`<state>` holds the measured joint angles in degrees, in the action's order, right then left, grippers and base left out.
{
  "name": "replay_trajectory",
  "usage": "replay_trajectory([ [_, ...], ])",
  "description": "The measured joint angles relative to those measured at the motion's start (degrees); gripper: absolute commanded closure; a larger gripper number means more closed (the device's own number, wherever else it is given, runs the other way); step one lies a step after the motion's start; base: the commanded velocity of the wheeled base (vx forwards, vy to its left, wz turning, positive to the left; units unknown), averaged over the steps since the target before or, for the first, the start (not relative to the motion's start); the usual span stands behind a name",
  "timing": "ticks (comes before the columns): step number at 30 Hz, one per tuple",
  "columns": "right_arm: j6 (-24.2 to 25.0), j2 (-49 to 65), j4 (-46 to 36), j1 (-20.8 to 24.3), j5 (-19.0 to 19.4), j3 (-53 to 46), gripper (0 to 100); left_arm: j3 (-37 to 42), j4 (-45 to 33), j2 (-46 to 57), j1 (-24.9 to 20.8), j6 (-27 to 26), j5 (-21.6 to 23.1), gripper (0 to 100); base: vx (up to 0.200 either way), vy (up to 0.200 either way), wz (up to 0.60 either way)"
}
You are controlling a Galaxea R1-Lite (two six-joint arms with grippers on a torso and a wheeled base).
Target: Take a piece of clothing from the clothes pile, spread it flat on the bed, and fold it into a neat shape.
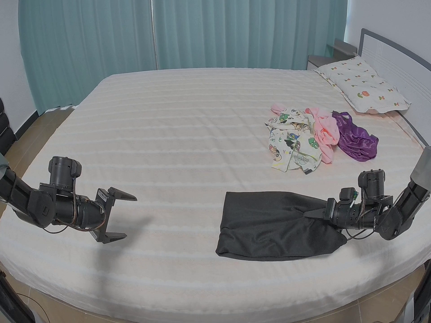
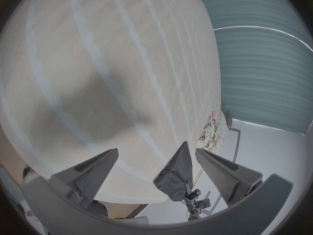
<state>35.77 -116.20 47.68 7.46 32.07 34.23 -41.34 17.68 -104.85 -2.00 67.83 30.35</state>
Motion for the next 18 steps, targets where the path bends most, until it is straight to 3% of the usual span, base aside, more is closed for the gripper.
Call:
replay_trajectory([
  [18, -1.12, 3.47, 0.82, -3.22, -0.17, -5.99, 100, 0.9, 0.06, 0.26, -2.16, -0.11, 0.02, 0, 0.0, -0.2, 0.0],
])
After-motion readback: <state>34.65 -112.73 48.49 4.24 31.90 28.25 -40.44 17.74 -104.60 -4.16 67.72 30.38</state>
